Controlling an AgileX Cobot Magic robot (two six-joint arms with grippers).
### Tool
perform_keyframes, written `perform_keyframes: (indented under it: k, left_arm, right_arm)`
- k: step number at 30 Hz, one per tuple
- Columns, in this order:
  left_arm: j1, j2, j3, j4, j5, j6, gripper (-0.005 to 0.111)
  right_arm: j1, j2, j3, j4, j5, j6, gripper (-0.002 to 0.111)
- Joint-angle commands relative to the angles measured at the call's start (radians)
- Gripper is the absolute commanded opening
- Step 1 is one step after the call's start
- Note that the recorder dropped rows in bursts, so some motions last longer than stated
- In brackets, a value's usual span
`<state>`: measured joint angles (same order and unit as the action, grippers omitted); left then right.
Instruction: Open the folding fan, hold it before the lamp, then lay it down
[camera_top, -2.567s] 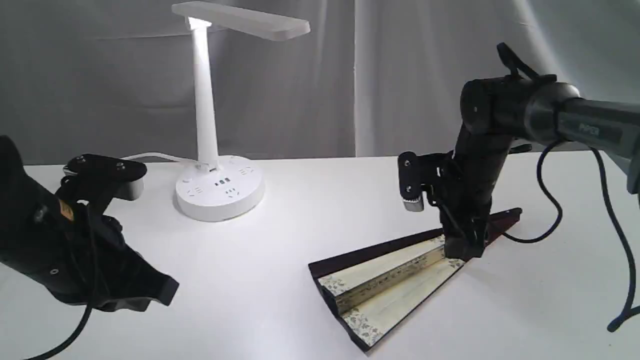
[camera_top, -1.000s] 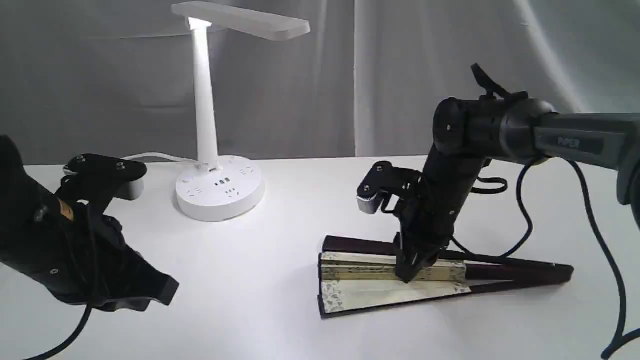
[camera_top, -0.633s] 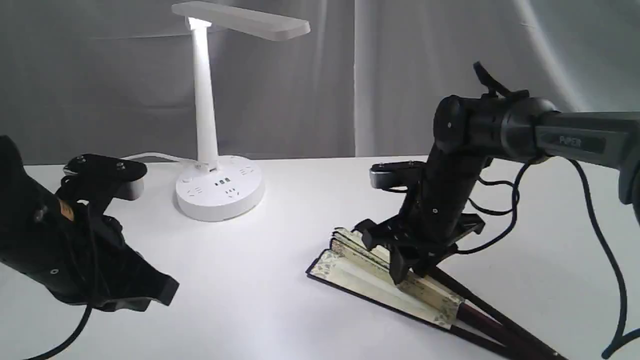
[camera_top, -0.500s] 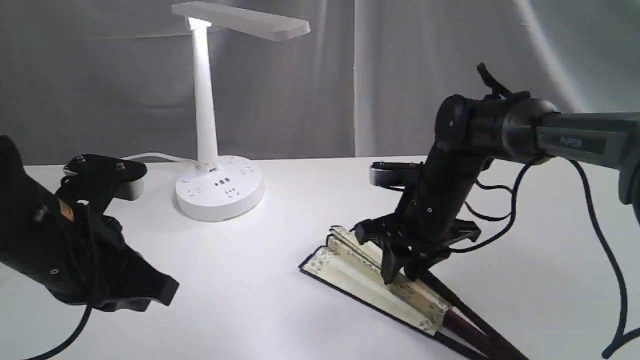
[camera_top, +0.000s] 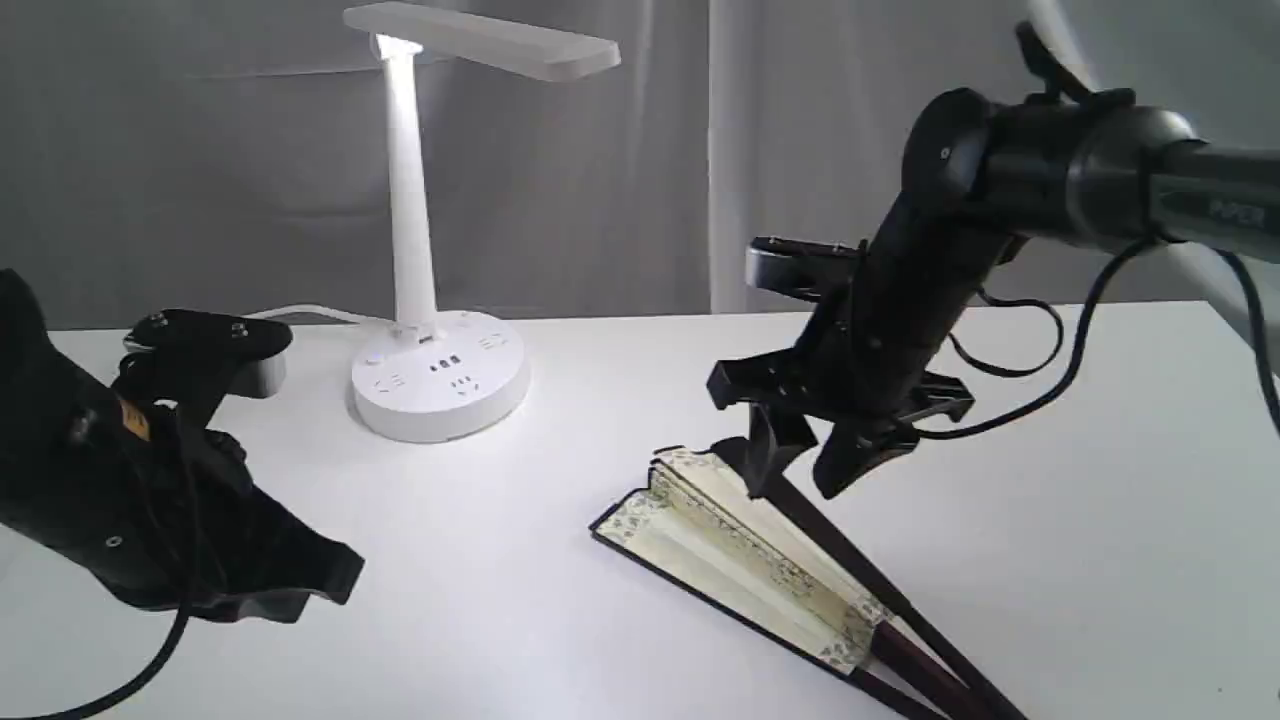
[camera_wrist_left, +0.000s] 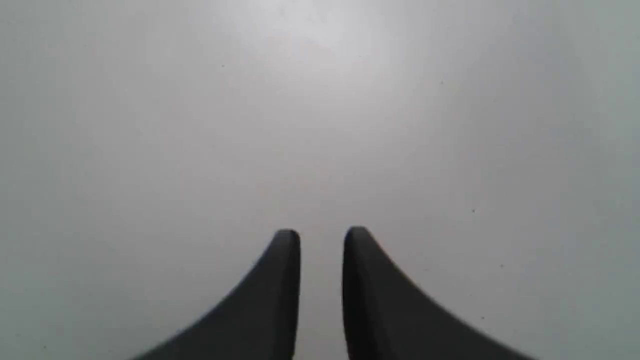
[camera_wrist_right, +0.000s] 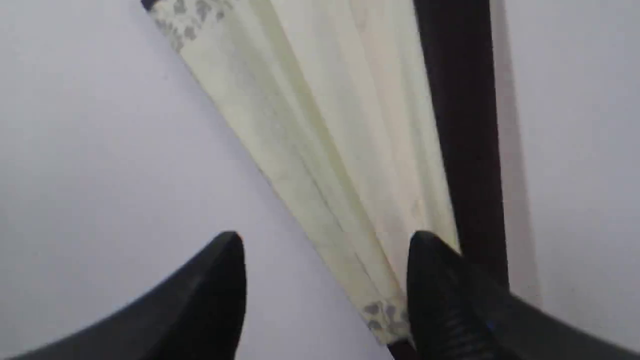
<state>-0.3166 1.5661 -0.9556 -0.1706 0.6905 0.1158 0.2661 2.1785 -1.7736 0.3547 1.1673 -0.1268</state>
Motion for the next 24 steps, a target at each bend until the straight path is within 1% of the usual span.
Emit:
perform_keyframes:
  k: [1, 7, 12, 14, 16, 18, 22, 24]
  left_arm:
    - [-0.007, -0.002, -0.001, -0.015, 0.004, -0.005, 0.014]
    - [-0.007, -0.002, -0.001, -0.015, 0.002, -0.004, 0.014]
    - [-0.007, -0.002, -0.001, -0.03, -0.007, -0.004, 0.014]
    - [-0.007, -0.002, -0.001, -0.032, -0.014, -0.004, 0.014]
    - [-0.007, -0.002, -0.001, -0.034, -0.02, -0.004, 0.014]
    - [-0.007, -0.002, -0.001, -0.034, -0.02, -0.004, 0.014]
    - [-0.007, -0.002, -0.001, -0.034, -0.02, -0.004, 0.014]
    - [-0.007, -0.002, -0.001, -0.034, -0.021, -0.004, 0.014]
  right_arm:
    - [-0.058, -0.001, 0.009, 0.009, 0.054, -0.003, 0.046]
    - [-0.151, -0.001, 0.011, 0.102, 0.054, -0.156, 0.041]
    - [-0.198, 0.023, 0.038, 0.176, 0.054, -0.319, 0.04]
    - [-0.219, 0.025, 0.063, 0.254, 0.054, -0.386, 0.04]
    - [-0.248, 0.025, 0.09, 0.383, 0.054, -0.462, 0.04]
    - [-0.272, 0.025, 0.11, 0.46, 0.054, -0.493, 0.04]
    - [-0.314, 0.027, 0.169, 0.441, 0.054, -0.542, 0.04]
    - [-0.332, 0.027, 0.209, 0.472, 0.054, -0.58, 0.04]
